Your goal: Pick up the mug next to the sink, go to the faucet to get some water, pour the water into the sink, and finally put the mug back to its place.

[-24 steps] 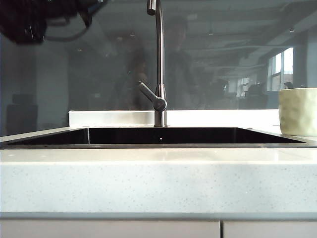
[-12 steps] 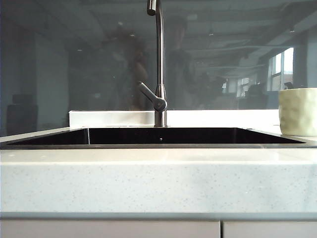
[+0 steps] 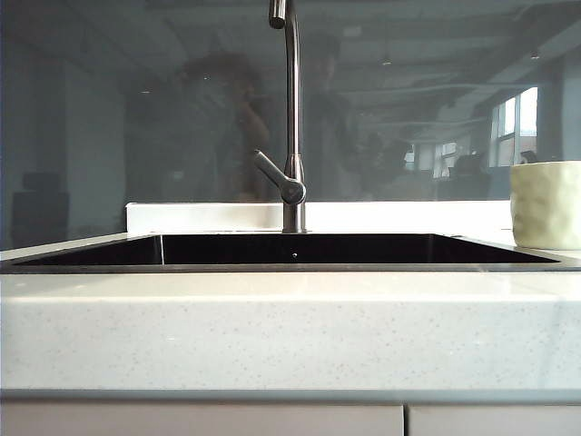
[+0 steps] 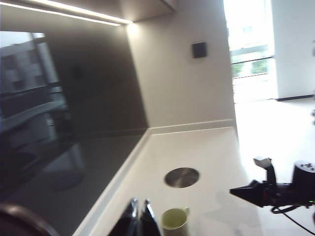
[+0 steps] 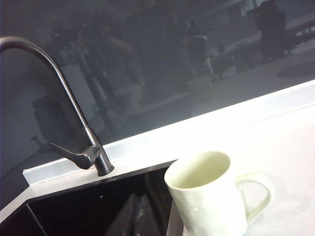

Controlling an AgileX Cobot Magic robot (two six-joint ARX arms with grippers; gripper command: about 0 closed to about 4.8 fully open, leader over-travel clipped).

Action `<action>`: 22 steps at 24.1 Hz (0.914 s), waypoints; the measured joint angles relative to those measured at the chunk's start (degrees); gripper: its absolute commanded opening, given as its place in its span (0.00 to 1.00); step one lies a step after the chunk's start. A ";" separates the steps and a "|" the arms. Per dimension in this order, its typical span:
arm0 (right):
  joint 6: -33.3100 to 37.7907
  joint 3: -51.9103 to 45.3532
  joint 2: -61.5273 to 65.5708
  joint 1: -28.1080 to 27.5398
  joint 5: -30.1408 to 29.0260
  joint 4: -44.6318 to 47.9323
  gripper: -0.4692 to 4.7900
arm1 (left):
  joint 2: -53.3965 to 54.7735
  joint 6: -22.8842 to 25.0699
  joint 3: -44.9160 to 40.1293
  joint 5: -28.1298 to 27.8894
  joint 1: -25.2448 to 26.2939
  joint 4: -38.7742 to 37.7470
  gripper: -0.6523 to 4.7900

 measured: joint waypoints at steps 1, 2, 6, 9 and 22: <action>-0.02 0.00 -0.57 0.00 -0.02 -0.79 0.08 | -1.95 0.13 -2.01 -0.04 1.33 0.00 0.13; -0.02 0.00 -1.01 0.00 0.00 -1.14 0.08 | -4.55 0.52 -4.76 -0.15 3.26 0.00 0.13; -0.02 0.00 -1.84 0.00 -0.02 -2.40 0.08 | -15.78 1.77 -16.22 -4.46 12.72 0.00 0.13; -0.02 0.00 -2.01 0.00 0.02 -3.41 0.08 | -25.20 2.29 -26.14 -8.52 20.68 0.00 0.13; 5.84 0.00 -2.03 2.10 -2.99 -4.07 0.08 | -44.50 6.45 -62.45 -10.95 8.63 0.07 0.13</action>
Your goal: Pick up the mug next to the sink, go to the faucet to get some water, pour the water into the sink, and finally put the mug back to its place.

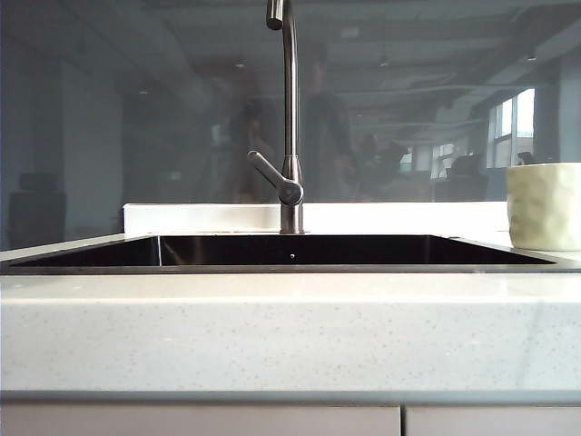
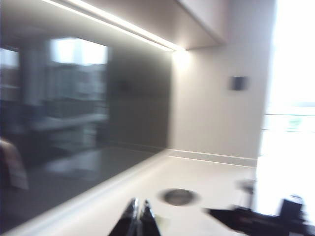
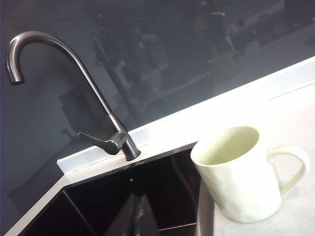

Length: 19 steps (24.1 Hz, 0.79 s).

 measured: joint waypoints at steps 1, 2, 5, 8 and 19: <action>0.04 0.00 0.00 -0.02 -0.24 0.02 0.08 | 0.66 2.43 -4.04 0.15 -6.34 -0.11 0.13; 0.09 0.00 0.00 -0.04 -0.24 0.00 0.08 | 1.07 3.93 -6.12 0.39 -9.22 -1.01 0.13; 0.11 0.00 0.00 0.00 -0.22 -0.04 0.08 | 0.55 8.55 -11.67 0.66 -15.56 -6.64 0.13; 0.11 0.00 0.00 -0.02 -0.26 -0.02 0.08 | -4.35 12.76 -17.33 -1.05 -19.02 -10.10 0.13; 0.13 0.00 0.00 -0.02 -0.24 -0.96 0.08 | -43.10 46.62 -23.41 -27.71 -11.65 -76.30 0.12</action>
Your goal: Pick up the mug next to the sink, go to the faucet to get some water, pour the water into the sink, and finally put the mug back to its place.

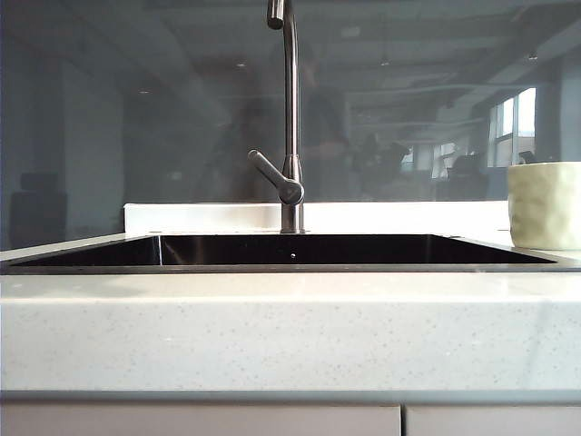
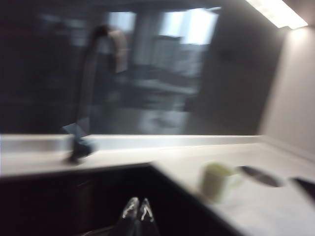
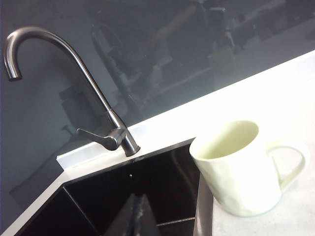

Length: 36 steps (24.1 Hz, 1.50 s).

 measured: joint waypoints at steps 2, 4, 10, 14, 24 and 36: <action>0.00 -0.04 0.04 0.00 0.00 -0.90 0.08 | -6.03 4.33 0.00 -5.60 -0.04 -11.21 0.12; 0.02 0.02 -0.09 -0.11 -0.33 -1.36 0.08 | -4.87 9.31 1.70 -9.97 0.11 -22.93 0.12; 0.02 -0.02 -2.69 0.00 -0.15 -4.98 0.08 | -5.11 17.73 1.64 -16.98 -0.33 -25.68 0.12; 0.02 -0.02 -2.93 0.02 -0.17 -4.98 0.08 | -5.16 15.69 1.36 -21.88 -0.33 -25.29 0.12; 0.02 -0.02 -2.93 0.02 -0.15 -5.03 0.08 | -5.38 32.46 0.31 -27.76 -0.55 -23.39 0.12; 0.02 -0.02 -2.93 0.02 -0.15 -5.01 0.08 | -5.33 23.65 -19.08 -28.22 -5.68 0.59 0.12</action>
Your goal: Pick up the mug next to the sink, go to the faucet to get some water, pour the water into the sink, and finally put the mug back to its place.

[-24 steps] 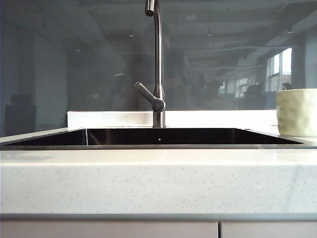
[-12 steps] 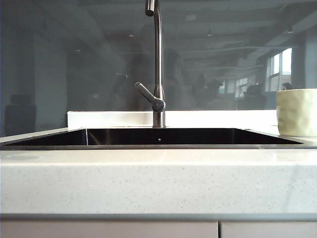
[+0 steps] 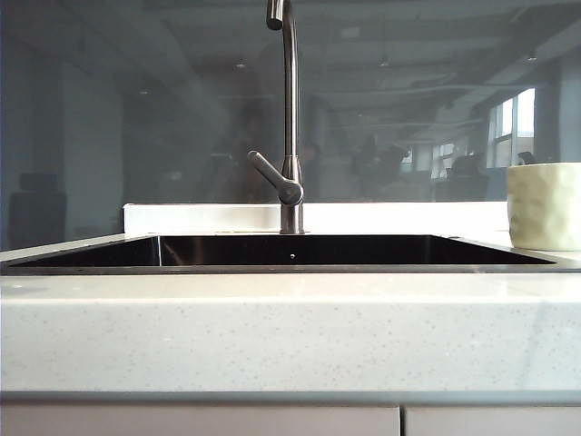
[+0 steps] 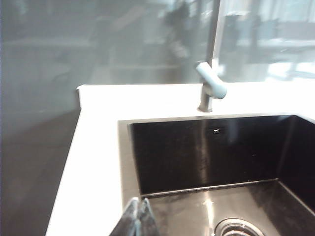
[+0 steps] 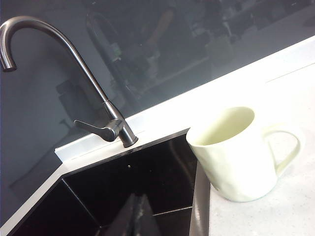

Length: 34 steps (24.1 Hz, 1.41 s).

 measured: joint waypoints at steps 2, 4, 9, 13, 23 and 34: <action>0.00 0.00 0.00 0.00 0.00 0.00 0.08 | 0.00 0.00 -1.16 -1.09 -1.70 1.95 0.12; 0.00 0.00 0.00 0.00 0.04 -0.02 0.08 | -0.02 0.00 -1.11 -4.33 -2.47 2.05 0.12; 0.00 0.00 0.00 0.00 0.02 -0.02 0.08 | -0.02 0.26 -1.11 -10.91 -2.93 2.49 0.12; 0.00 0.00 0.00 0.00 0.00 -0.02 0.08 | 0.00 1.25 -1.11 -11.23 -2.75 2.47 0.12; 0.00 0.00 0.00 0.00 0.00 -0.02 0.08 | 0.00 2.40 -1.11 -11.26 -0.66 2.51 0.12; 0.00 0.00 0.00 0.00 0.00 -0.02 0.08 | -0.02 2.36 -1.11 -12.52 0.20 2.54 0.12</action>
